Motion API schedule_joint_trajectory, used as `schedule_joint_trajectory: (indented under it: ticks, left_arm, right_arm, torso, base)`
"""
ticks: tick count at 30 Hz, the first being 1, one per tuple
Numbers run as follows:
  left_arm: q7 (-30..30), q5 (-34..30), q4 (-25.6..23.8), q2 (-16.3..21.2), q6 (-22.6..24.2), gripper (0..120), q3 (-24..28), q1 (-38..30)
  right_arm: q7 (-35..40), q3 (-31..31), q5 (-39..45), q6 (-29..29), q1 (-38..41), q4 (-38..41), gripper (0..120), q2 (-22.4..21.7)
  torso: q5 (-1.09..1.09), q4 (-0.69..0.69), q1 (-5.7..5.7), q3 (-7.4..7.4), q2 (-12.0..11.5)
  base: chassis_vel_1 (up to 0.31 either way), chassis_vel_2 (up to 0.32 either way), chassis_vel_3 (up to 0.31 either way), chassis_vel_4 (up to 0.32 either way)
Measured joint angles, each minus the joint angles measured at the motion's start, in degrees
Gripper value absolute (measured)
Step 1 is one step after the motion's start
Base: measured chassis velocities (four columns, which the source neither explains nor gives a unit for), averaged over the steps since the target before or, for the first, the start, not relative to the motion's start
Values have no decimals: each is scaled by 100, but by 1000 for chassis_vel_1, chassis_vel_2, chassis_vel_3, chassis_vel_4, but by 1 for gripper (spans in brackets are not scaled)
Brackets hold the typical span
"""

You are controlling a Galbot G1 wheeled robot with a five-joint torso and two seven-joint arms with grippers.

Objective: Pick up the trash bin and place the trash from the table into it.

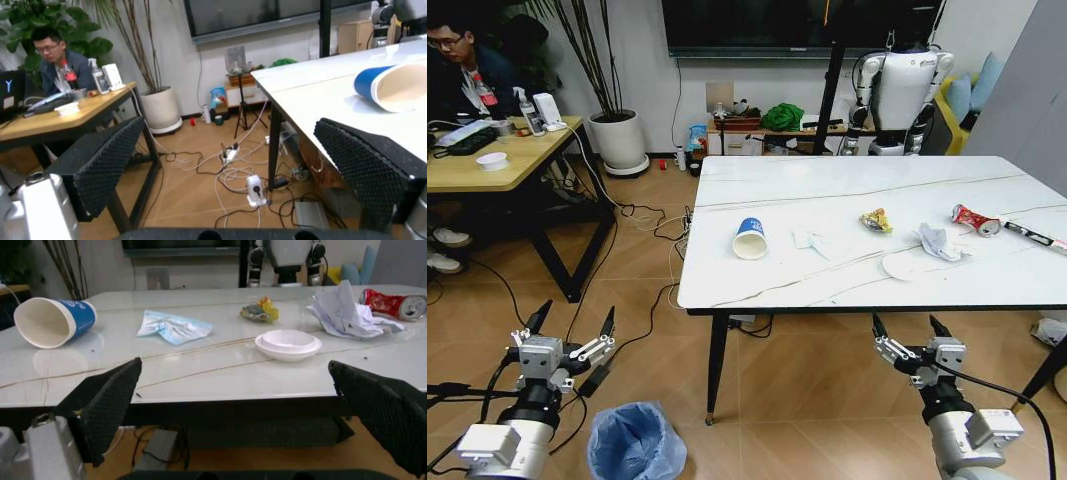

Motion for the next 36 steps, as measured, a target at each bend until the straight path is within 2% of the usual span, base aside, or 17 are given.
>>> schedule_joint_trajectory:
  ticks: [19,32,36]
  left_arm:
    - [3,-113,26,146,84,100,-17,-33]
    - [4,-88,81,120,102,100,-10,-12]
    - [6,-82,100,119,93,100,-3,-12]
  right_arm:
    - [3,-35,-44,52,-49,14,100,0]
    - [5,-29,-43,63,-29,-58,100,0]
    - [5,-37,-44,70,-21,-77,100,0]
  torso:
    - [0,0,-6,-9,-15]
    - [0,0,-150,-178,-329]
    - [0,0,-224,-277,-502]
  base:
    - [0,0,0,0]
    - [0,0,0,0]
    - [0,0,0,0]
